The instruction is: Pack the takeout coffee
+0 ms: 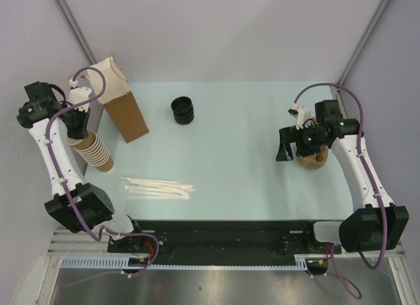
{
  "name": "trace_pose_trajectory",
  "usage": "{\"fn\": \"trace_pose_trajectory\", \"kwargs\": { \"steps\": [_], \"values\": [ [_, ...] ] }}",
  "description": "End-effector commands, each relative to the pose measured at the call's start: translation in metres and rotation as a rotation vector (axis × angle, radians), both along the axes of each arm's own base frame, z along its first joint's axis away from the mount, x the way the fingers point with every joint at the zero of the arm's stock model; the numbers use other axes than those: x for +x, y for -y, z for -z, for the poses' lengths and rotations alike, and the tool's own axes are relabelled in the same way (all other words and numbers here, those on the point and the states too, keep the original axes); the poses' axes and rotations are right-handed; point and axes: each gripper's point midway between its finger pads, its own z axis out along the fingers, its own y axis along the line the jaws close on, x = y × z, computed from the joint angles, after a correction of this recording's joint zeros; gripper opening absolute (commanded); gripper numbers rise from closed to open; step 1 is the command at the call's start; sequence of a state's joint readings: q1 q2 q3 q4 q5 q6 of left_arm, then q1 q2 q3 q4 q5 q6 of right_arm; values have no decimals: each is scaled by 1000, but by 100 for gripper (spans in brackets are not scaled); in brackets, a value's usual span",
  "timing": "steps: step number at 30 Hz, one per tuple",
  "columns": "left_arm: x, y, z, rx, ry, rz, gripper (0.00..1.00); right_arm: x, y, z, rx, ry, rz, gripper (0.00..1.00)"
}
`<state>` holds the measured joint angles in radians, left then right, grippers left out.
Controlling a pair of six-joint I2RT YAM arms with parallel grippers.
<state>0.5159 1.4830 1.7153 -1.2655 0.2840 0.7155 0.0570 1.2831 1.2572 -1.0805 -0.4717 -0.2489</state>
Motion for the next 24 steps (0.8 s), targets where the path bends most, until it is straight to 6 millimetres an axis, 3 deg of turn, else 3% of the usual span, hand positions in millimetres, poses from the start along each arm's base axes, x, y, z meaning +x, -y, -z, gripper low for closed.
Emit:
{"fn": "trace_pose_trajectory", "kwargs": {
  "steps": [1, 11, 14, 16, 19, 21, 22, 24],
  "values": [
    [-3, 3, -44, 67, 93, 1, 0, 0, -2, -4, 13, 20, -16, 100],
    [-4, 12, -77, 103, 156, 20, 0, 1, -3, -6, 14, 27, -17, 100],
    [-6, 21, -108, 128, 222, 42, 0, 1, -3, -7, 16, 35, -16, 100],
    [-10, 31, -119, 128, 235, 69, 0, 2, -3, -8, 17, 37, -15, 100],
    [-12, 67, -143, 150, 305, 174, 0, 2, -3, -8, 18, 39, -17, 100],
    [-14, 86, -147, 144, 326, 217, 0, 2, -3, -8, 18, 42, -15, 100],
    [-17, 110, -152, 132, 353, 293, 0, 2, -3, -8, 19, 40, -16, 100],
    [-17, 131, -144, 110, 341, 344, 0, 2, -3, -9, 18, 44, -14, 100]
  ]
}}
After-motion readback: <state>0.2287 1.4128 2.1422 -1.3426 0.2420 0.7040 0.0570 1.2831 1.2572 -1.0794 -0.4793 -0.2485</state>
